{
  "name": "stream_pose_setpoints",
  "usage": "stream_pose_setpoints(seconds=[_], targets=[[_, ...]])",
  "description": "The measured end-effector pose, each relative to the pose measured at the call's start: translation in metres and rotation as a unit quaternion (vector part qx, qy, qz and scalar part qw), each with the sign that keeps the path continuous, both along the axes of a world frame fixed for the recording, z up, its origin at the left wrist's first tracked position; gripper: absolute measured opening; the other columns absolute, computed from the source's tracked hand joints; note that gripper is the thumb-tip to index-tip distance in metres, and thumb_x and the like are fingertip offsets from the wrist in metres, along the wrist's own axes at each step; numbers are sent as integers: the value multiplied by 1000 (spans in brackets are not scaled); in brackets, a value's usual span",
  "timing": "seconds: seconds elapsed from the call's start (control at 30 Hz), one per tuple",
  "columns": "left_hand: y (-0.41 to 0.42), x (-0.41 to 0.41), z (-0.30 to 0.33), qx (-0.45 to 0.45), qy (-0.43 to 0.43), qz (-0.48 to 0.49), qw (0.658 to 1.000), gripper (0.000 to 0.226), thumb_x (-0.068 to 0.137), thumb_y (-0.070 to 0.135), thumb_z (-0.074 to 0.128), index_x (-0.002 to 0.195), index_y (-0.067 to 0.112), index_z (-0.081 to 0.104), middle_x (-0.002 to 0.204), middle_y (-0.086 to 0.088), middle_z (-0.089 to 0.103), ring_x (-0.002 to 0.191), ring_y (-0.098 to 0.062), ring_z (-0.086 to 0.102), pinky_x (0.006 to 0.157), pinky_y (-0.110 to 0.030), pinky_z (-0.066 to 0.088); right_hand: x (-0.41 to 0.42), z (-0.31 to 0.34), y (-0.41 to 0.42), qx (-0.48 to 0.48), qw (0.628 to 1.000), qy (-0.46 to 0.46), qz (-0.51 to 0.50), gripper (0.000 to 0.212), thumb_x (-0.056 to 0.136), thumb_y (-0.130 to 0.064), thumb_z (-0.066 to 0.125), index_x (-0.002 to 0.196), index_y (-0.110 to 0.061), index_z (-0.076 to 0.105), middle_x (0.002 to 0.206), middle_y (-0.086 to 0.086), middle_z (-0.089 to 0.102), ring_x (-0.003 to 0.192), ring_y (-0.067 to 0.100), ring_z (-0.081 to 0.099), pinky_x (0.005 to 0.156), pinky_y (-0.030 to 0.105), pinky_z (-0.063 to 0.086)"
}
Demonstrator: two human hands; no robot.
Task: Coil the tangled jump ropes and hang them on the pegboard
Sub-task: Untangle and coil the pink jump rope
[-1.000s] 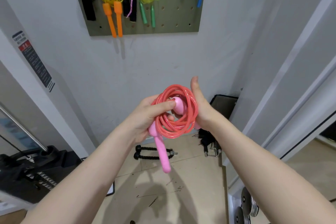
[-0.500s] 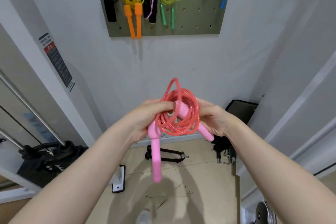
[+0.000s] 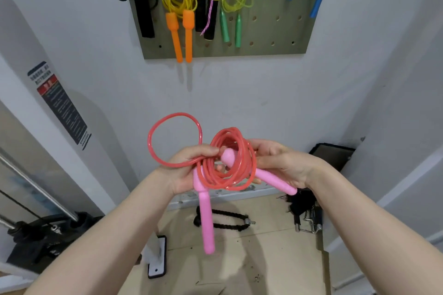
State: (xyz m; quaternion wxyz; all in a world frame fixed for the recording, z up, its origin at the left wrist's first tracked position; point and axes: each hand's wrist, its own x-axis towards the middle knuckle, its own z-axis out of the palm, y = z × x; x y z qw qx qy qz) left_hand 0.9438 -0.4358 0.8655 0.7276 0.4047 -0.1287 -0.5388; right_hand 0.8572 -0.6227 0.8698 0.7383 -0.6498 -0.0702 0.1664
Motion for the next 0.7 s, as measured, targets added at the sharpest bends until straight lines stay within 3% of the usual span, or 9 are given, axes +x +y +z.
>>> stream_pose_setpoints(seconds=[0.1, 0.17, 0.27, 0.33, 0.4, 0.47, 0.53, 0.63, 0.7], targets=[[3, 34, 4, 102, -140, -7, 985, 41, 48, 9, 78, 85, -3, 66, 69, -12, 60, 52, -12, 60, 52, -19, 53, 29, 14, 8, -213, 976, -48, 3, 34, 78, -14, 54, 111, -6, 50, 86, 2, 56, 68, 9, 48, 61, 27, 38], [4, 48, 14, 104, -199, -22, 974, 21, 46, 8, 81, 64, 8, 71, 58, -3, 62, 48, -8, 59, 48, -17, 50, 48, 19, 11, -240, 969, -50, 17, 32, 77, -20, 58, 107, -13, 49, 87, 7, 54, 66, 12, 45, 57, 27, 36], [2, 68, 26, 77, -219, -8, 973, 20, 46, -6, 78, 52, 12, 71, 51, 1, 64, 44, -6, 60, 46, -16, 50, 77, 21, 12, -222, 974, -47, -8, 35, 76, -25, 65, 105, -15, 48, 84, 10, 53, 60, 14, 43, 53, 27, 35], [0, 93, 22, 82, -232, 20, 969, 21, 63, -9, 63, 61, 10, 72, 59, -2, 66, 51, -10, 64, 53, -21, 54, 97, 18, 11, -259, 962, -62, -51, 36, 72, -34, 66, 100, -16, 54, 82, 4, 62, 66, 14, 54, 61, 33, 46], [-5, 118, 16, 134, -298, 48, 944, 14, 73, -8, 60, 70, 5, 63, 54, -1, 61, 47, -9, 58, 50, -19, 50, 117, 13, 5, -264, 960, -52, -77, 33, 70, -29, 59, 101, -16, 59, 91, 0, 66, 85, 12, 60, 87, 38, 48], [-12, 138, 13, 245, -435, 79, 863, 24, 74, -12, 60, 68, 9, 50, 48, 4, 53, 43, -6, 50, 46, -18, 43, 132, 12, 2, -168, 980, 1, -106, 39, 70, -28, 48, 106, -19, 60, 96, -1, 66, 96, 15, 59, 100, 37, 39], [-19, 147, 15, 297, -569, 81, 762, 24, 72, -5, 60, 69, 15, 47, 57, 4, 52, 50, -7, 51, 51, -21, 41, 146, 17, 5, -112, 983, 15, -145, 45, 75, -47, 50, 113, -24, 58, 101, 0, 65, 97, 19, 59, 105, 39, 38], [-28, 155, 29, 351, -749, 52, 560, 14, 77, 9, 53, 89, 16, 47, 86, -4, 58, 79, -25, 60, 63, -31, 43, 170, 29, 23, -203, 967, -25, -149, 57, 74, -63, 59, 118, -26, 53, 113, -5, 64, 102, 8, 61, 100, 32, 44], [-30, 167, 41, 364, -782, 62, 501, 12, 86, 20, 49, 94, 22, 41, 94, -4, 54, 85, -29, 59, 68, -36, 46, 185, 37, 34, -248, 957, -52, -137, 61, 71, -54, 68, 122, -24, 51, 115, -6, 64, 105, 6, 62, 97, 31, 46]])
